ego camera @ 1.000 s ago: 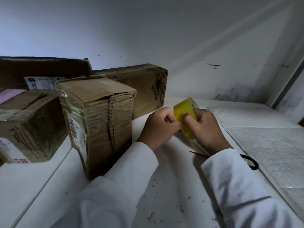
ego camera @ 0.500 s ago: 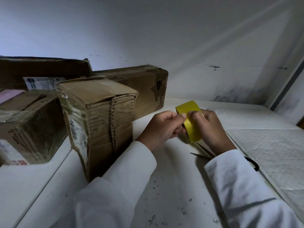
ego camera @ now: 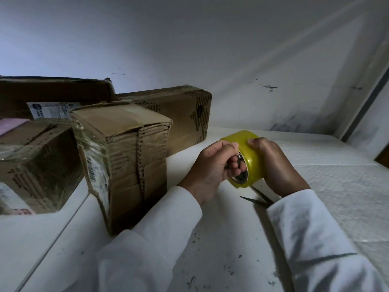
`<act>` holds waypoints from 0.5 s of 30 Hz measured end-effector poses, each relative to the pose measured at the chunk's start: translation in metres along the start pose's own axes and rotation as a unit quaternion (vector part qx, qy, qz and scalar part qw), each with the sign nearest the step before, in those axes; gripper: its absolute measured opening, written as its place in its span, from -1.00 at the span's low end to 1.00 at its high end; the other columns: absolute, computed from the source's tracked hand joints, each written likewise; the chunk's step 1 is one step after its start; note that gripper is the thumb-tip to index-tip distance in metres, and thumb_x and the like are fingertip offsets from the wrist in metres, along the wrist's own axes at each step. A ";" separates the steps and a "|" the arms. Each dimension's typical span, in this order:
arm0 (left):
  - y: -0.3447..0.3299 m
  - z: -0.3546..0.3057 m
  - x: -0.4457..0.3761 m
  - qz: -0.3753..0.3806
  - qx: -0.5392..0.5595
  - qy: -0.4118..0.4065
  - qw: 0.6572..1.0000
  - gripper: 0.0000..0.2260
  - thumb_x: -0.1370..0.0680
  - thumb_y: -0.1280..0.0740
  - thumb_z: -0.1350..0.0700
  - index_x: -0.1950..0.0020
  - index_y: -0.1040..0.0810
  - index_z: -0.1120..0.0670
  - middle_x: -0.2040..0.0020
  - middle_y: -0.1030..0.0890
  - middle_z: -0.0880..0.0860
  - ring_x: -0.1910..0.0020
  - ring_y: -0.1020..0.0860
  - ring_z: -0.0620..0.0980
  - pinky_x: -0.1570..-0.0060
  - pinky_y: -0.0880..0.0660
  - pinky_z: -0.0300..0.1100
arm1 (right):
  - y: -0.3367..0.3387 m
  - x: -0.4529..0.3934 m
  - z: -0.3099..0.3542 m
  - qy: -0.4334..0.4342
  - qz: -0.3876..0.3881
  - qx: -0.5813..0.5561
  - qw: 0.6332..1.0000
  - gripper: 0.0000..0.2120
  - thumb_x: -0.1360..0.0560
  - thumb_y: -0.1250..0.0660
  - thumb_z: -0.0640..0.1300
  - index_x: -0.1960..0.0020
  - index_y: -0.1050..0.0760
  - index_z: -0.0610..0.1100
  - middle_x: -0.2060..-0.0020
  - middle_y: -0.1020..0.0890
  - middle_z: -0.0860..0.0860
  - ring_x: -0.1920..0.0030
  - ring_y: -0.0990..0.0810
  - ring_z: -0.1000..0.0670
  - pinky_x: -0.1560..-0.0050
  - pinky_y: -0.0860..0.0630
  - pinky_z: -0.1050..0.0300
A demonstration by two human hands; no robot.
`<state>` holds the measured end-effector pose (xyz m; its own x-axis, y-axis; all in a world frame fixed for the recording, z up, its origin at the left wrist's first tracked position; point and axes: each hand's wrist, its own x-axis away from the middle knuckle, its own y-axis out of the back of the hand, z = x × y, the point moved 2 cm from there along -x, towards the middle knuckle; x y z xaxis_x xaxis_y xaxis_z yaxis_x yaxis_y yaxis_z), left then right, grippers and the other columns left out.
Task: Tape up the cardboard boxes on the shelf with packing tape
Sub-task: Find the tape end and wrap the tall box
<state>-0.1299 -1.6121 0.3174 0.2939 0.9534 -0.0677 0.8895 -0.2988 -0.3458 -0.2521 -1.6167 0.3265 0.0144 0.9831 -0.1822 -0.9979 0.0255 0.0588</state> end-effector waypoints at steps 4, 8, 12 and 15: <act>-0.002 0.004 -0.001 -0.026 0.033 0.037 0.998 -0.73 -0.61 -0.18 0.17 0.31 -0.38 0.10 0.45 -0.39 0.00 0.48 -0.46 -0.13 0.54 -0.31 -0.36 | -0.001 0.000 0.001 0.015 -0.037 0.010 0.999 -0.61 -0.57 -0.15 -0.18 0.42 -0.48 -0.17 0.58 -0.54 -0.02 0.55 -0.50 0.06 0.45 -0.43 0.34; -0.002 0.004 -0.001 -0.090 0.068 0.041 0.993 -0.75 -0.59 -0.19 0.21 0.30 -0.40 0.10 0.45 -0.40 -0.02 0.59 -0.38 -0.20 0.61 -0.21 -0.39 | -0.002 -0.001 -0.001 0.058 -0.059 0.100 0.992 -0.65 -0.57 -0.20 -0.16 0.37 -0.50 -0.18 0.57 -0.56 0.00 0.55 -0.51 0.12 0.46 -0.40 0.35; 0.000 0.005 0.000 -0.094 0.146 0.102 0.980 -0.74 -0.59 -0.17 0.17 0.31 -0.39 0.06 0.43 -0.40 -0.07 0.66 -0.27 -0.21 0.65 -0.18 -0.41 | -0.002 -0.004 -0.008 0.111 -0.077 0.250 0.959 -0.63 -0.49 -0.21 0.08 0.31 -0.50 -0.19 0.53 -0.58 0.03 0.49 -0.48 0.11 0.39 -0.40 0.20; 0.002 0.005 0.000 -0.048 -0.006 0.147 0.988 -0.74 -0.58 -0.11 0.14 0.32 -0.31 0.02 0.52 -0.32 -0.10 0.66 -0.20 -0.19 0.59 -0.17 -0.38 | 0.002 -0.008 -0.011 0.112 -0.109 0.293 0.943 -0.58 -0.36 -0.17 0.18 0.37 -0.43 -0.19 0.53 -0.51 -0.01 0.45 -0.43 -0.01 0.36 -0.36 0.09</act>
<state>-0.1294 -1.6126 0.3119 0.2944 0.9250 0.2402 0.9221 -0.2088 -0.3259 -0.2552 -1.6262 0.3170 0.1359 0.8818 -0.4517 -0.7658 0.3827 0.5169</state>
